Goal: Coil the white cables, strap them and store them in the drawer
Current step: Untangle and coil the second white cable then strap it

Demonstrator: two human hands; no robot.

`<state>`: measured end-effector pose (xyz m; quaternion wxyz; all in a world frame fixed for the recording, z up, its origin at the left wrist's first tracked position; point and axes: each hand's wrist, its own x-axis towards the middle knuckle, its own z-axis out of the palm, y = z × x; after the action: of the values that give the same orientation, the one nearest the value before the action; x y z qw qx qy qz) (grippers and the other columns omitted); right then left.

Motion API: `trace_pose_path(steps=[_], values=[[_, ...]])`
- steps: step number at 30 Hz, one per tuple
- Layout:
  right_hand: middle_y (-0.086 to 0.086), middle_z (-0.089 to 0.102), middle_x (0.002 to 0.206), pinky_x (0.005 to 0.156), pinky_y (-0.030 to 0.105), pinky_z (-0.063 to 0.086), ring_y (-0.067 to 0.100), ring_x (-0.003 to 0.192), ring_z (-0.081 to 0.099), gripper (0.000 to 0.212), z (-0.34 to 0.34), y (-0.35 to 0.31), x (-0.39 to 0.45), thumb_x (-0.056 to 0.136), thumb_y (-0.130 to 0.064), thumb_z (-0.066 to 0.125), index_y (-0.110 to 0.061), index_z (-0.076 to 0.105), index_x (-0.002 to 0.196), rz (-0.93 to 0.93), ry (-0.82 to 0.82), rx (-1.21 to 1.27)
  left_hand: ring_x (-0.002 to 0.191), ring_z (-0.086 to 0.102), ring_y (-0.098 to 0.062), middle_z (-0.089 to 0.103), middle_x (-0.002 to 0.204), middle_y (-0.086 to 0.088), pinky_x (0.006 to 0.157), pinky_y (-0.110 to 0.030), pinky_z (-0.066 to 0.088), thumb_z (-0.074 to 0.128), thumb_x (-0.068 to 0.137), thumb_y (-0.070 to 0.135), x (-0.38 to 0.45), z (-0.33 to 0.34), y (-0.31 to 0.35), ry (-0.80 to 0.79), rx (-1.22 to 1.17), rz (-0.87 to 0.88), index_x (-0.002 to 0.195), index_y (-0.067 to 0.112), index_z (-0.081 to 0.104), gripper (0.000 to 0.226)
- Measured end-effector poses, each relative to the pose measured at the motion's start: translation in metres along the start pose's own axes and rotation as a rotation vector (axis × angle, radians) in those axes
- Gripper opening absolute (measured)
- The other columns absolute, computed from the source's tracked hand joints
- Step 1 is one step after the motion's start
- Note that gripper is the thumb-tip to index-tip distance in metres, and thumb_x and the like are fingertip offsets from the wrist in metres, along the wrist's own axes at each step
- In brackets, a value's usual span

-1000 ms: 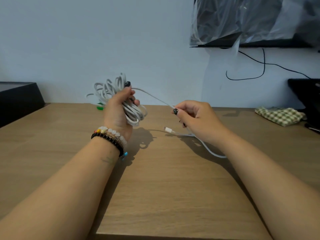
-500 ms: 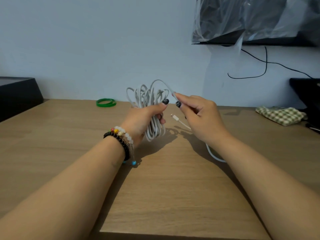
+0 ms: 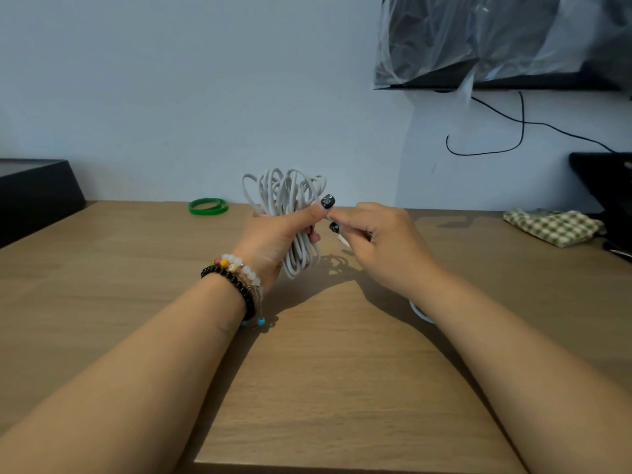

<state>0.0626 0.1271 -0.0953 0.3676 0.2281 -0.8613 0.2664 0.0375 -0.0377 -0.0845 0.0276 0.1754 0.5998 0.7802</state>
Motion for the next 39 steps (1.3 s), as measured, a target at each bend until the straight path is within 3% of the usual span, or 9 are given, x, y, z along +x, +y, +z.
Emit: trace_pose_path(steps=[6,11,16,19,24,28,32,34,39], values=[[-0.008,0.051,0.060,0.056,0.030,0.038,0.010,0.058,0.047,0.018,-0.001,-0.010,-0.001,0.094,-0.019,0.059,-0.014,0.076,0.092,0.025,-0.126,0.021,0.049,0.058,-0.016,0.060,0.059,-0.006,0.046,-0.026,0.047,0.078,0.076,0.015,0.000,0.001,-0.001,0.182,0.112,0.048,0.085,0.007,0.065,0.018],[-0.003,0.056,0.063,0.055,0.028,0.033,0.010,0.059,0.045,0.020,-0.002,-0.014,-0.002,0.096,-0.022,0.056,-0.017,0.075,0.093,0.116,-0.238,0.080,0.060,0.063,-0.015,0.071,0.072,-0.002,0.062,-0.029,0.050,0.073,0.055,0.038,0.009,-0.008,-0.003,0.396,0.136,0.011,0.112,-0.006,0.060,0.073],[0.000,0.066,0.071,0.052,0.015,0.034,0.011,0.062,0.050,0.018,-0.002,-0.018,-0.005,0.093,-0.016,0.060,-0.020,0.075,0.102,0.181,-0.244,0.174,0.081,0.069,-0.020,0.075,0.090,-0.010,0.073,-0.032,0.056,0.055,0.087,0.015,0.005,-0.004,0.008,0.215,-0.206,-0.043,0.091,0.001,0.063,0.016],[-0.004,0.064,0.074,0.061,0.020,0.038,0.010,0.071,0.052,0.013,-0.001,-0.017,-0.005,0.090,-0.017,0.062,-0.014,0.075,0.087,0.186,-0.269,0.128,0.060,0.064,-0.015,0.065,0.064,-0.005,0.091,-0.035,0.053,0.044,0.094,0.011,0.002,0.000,0.013,0.080,-0.548,-0.094,0.070,0.006,0.058,0.028],[-0.010,0.058,0.100,0.082,0.018,0.034,0.007,0.101,0.045,0.021,-0.009,-0.004,0.000,0.082,-0.021,0.070,-0.028,0.072,0.102,0.200,-0.244,0.015,0.039,0.044,-0.010,0.040,0.045,0.004,0.061,-0.023,0.052,0.051,0.089,0.008,0.002,-0.009,0.016,0.000,-0.680,-0.056,0.063,0.013,0.045,0.027],[-0.011,0.046,0.108,0.088,0.020,0.035,0.008,0.105,0.046,0.031,-0.012,0.006,0.001,0.079,-0.025,0.075,-0.028,0.070,0.109,0.227,-0.275,-0.099,0.036,0.045,-0.008,0.040,0.041,0.006,0.053,-0.021,0.047,0.060,0.083,0.007,0.002,-0.012,0.016,-0.053,-0.573,-0.038,0.061,0.016,0.047,0.027],[-0.010,0.061,0.086,0.078,0.030,0.049,0.013,0.086,0.059,0.025,-0.025,0.014,0.002,0.076,-0.033,0.079,-0.026,0.075,0.099,0.421,-0.316,-0.190,0.037,0.040,-0.010,0.037,0.044,0.004,0.050,-0.023,0.040,0.062,0.082,0.006,0.003,-0.017,0.017,-0.036,-0.359,-0.025,0.064,0.016,0.045,0.027],[-0.009,0.066,0.069,0.063,0.027,0.049,0.011,0.070,0.061,0.006,-0.028,0.016,0.002,0.075,-0.029,0.080,-0.027,0.077,0.080,0.497,-0.282,-0.122,0.037,0.041,-0.012,0.040,0.046,0.002,0.051,-0.027,0.040,0.066,0.080,0.004,0.003,-0.017,0.016,-0.006,-0.179,-0.009,0.066,0.014,0.047,0.025],[-0.007,0.065,0.053,0.048,0.022,0.047,0.005,0.046,0.053,0.016,-0.030,0.014,0.000,0.076,-0.008,0.078,-0.022,0.074,0.070,0.647,-0.236,0.185,0.038,0.053,-0.017,0.054,0.047,-0.002,0.049,-0.027,0.046,0.076,0.077,0.004,-0.004,-0.007,0.013,0.040,0.320,0.059,0.059,0.010,0.059,0.026]])
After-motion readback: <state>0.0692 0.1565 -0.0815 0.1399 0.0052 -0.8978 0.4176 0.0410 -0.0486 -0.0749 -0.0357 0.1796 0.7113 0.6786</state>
